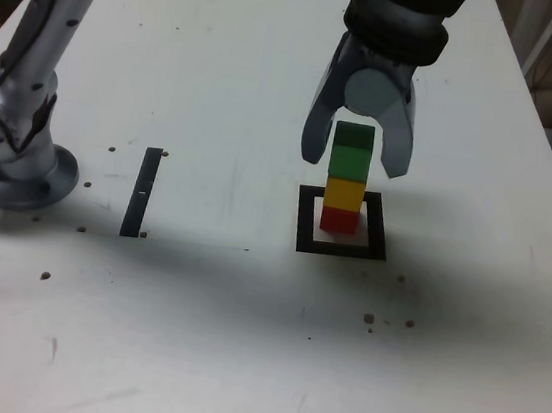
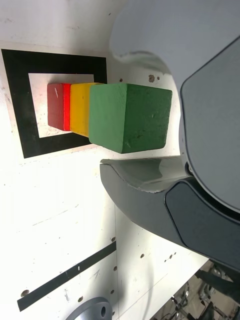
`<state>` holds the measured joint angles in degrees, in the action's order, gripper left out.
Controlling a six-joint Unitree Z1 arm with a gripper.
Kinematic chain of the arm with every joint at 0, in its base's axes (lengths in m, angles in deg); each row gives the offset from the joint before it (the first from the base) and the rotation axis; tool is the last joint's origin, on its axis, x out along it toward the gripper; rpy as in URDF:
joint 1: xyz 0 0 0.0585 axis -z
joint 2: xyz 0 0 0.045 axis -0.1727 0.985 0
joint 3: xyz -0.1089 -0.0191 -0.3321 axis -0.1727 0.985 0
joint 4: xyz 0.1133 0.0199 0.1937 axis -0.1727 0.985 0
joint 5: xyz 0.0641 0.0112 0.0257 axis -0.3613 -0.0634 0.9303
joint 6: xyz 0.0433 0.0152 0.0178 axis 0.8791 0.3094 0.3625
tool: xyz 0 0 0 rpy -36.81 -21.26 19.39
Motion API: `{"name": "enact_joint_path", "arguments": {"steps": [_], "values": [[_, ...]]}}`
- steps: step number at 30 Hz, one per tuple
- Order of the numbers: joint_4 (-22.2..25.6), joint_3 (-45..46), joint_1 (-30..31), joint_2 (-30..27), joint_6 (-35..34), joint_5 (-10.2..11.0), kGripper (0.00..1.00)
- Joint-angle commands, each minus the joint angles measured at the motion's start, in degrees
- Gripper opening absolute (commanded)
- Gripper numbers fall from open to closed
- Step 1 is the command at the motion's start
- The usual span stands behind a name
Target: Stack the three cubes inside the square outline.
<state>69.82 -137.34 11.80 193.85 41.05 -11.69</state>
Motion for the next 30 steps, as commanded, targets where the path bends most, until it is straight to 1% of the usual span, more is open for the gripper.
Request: {"name": "enact_joint_path", "arguments": {"steps": [1, 10, 15, 18, 22, 24, 30], "values": [[0.74, 0.05, 0.07, -0.27, 0.13, 0.02, 0.99], [0.53, 1.67, 0.08, -5.14, 0.03, 1.73, 0.99], [0.26, 5.00, 0.07, -9.17, -0.22, 2.58, 0.99], [-0.16, 8.68, 0.07, -12.07, -0.75, 3.27, 0.99], [-1.76, 14.76, 0.07, -16.30, -2.08, 5.08, 0.99], [-3.56, 19.15, 0.06, -18.94, -2.96, 5.93, 0.99], [-9.34, 30.94, 0.07, -25.51, -5.01, 6.91, 0.99]]}}
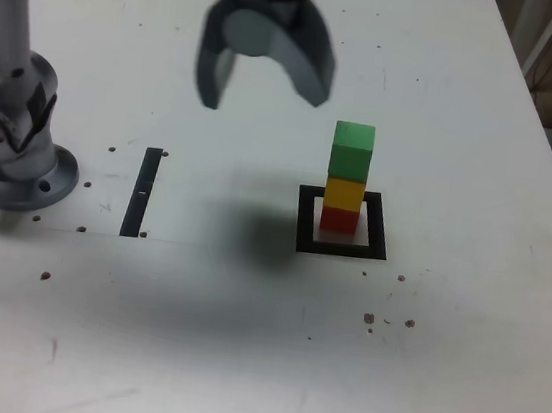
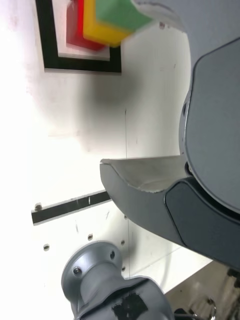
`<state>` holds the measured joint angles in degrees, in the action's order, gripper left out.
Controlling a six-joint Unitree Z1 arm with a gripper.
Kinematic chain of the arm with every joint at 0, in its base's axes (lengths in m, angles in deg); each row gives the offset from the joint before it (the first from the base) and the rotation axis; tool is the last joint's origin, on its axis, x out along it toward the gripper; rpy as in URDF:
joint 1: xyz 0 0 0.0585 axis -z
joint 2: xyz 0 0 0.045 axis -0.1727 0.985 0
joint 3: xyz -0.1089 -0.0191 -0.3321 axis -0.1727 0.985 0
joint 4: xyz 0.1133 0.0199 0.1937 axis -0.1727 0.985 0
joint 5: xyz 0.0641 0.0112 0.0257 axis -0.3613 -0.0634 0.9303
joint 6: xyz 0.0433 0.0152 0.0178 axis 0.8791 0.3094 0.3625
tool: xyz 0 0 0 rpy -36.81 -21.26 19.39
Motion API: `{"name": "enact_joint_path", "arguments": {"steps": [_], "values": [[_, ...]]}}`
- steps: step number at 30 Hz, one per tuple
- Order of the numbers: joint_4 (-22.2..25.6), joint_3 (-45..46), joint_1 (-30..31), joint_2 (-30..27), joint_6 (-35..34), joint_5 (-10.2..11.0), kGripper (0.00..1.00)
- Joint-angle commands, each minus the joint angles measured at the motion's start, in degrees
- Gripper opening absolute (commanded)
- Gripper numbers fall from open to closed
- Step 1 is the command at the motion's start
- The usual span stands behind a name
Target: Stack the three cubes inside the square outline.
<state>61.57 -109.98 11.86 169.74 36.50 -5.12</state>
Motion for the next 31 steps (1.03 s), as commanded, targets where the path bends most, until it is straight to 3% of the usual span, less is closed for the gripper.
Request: {"name": "enact_joint_path", "arguments": {"steps": [1, 10, 19, 31], "values": [[-1.91, 5.35, 0.00, -2.38, -0.81, 0.52, 0.99], [-10.33, 21.47, -1.46, -8.91, -2.40, 0.53, 0.99], [-21.06, 35.97, -2.09, -11.11, -3.87, -0.08, 0.99], [-28.84, 42.90, -2.61, -10.13, -3.83, -1.51, 0.99]]}}
